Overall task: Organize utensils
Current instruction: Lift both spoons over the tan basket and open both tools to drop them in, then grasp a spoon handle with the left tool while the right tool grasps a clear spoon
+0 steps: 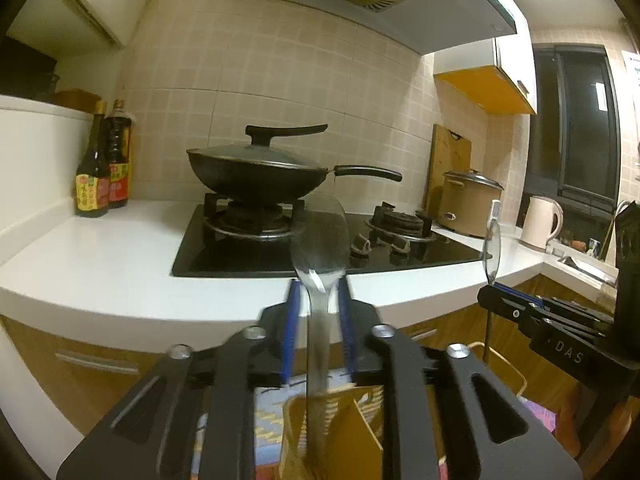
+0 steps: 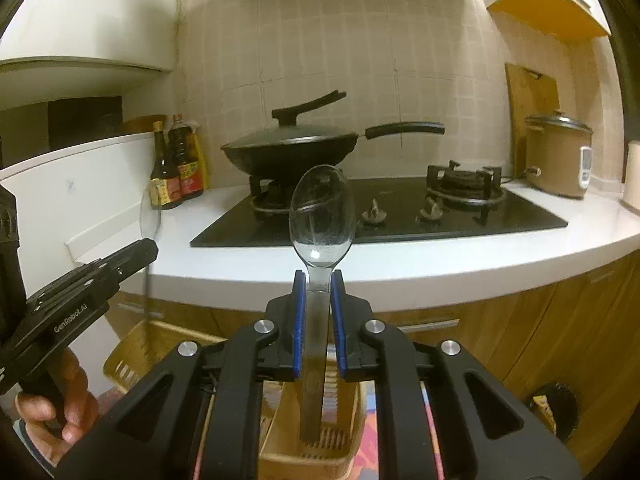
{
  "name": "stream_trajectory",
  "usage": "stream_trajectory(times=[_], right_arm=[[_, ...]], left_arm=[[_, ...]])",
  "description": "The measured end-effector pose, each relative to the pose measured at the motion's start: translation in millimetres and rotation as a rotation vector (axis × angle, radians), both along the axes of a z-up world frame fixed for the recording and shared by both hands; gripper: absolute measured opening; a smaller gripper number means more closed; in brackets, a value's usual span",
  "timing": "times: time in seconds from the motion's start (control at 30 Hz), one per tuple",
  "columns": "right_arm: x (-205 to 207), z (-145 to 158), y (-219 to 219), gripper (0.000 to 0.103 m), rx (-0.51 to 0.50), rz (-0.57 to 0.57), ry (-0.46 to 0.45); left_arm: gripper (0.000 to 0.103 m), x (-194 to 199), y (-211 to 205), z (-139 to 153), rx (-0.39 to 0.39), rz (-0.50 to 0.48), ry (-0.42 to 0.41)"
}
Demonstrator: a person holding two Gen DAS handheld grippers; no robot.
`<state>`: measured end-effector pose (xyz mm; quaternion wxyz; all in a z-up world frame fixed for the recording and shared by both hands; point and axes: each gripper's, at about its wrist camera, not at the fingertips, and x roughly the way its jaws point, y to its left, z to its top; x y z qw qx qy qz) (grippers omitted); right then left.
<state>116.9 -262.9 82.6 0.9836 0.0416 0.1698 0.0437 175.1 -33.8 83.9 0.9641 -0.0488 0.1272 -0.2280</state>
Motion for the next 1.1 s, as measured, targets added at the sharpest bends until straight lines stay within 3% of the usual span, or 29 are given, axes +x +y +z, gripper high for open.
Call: stream_trajectory(times=[0.13, 0.27, 0.3, 0.33, 0.4, 0.57, 0.7, 0.77, 0.9, 1.1], right_arm=[[-14, -3, -3, 0.025, 0.022, 0.01, 0.011], [-34, -5, -5, 0.027, 0.04, 0.021, 0.033], [-40, -6, -4, 0.034, 0.047, 0.025, 0.041], [-46, -7, -4, 0.048, 0.056, 0.033, 0.049], [-61, -8, -2, 0.054, 0.063, 0.035, 0.054], [-86, -17, 5, 0.054, 0.068, 0.047, 0.115], [-101, -36, 14, 0.053, 0.073, 0.055, 0.225], [-104, -50, 19, 0.051, 0.08, 0.067, 0.29], [-106, -82, 27, 0.036, 0.116, 0.102, 0.432], [-102, -118, 33, 0.031, 0.098, 0.104, 0.569]], left_arm=[[0.03, -9, 13, -3, -0.021, -0.011, 0.031], [0.039, -26, 26, -4, -0.033, -0.016, 0.05], [0.042, -32, 30, -4, -0.038, -0.021, 0.054], [0.046, -37, 34, -4, -0.043, -0.025, 0.06], [0.048, -47, 41, -5, -0.052, -0.033, 0.071], [0.048, -72, 53, -14, -0.028, -0.061, 0.164], [0.048, -88, 52, -33, 0.034, -0.087, 0.268], [0.048, -98, 48, -48, 0.083, -0.102, 0.326], [0.046, -118, 37, -76, 0.181, -0.153, 0.421], [0.038, -136, 13, -118, 0.347, -0.252, 0.537]])
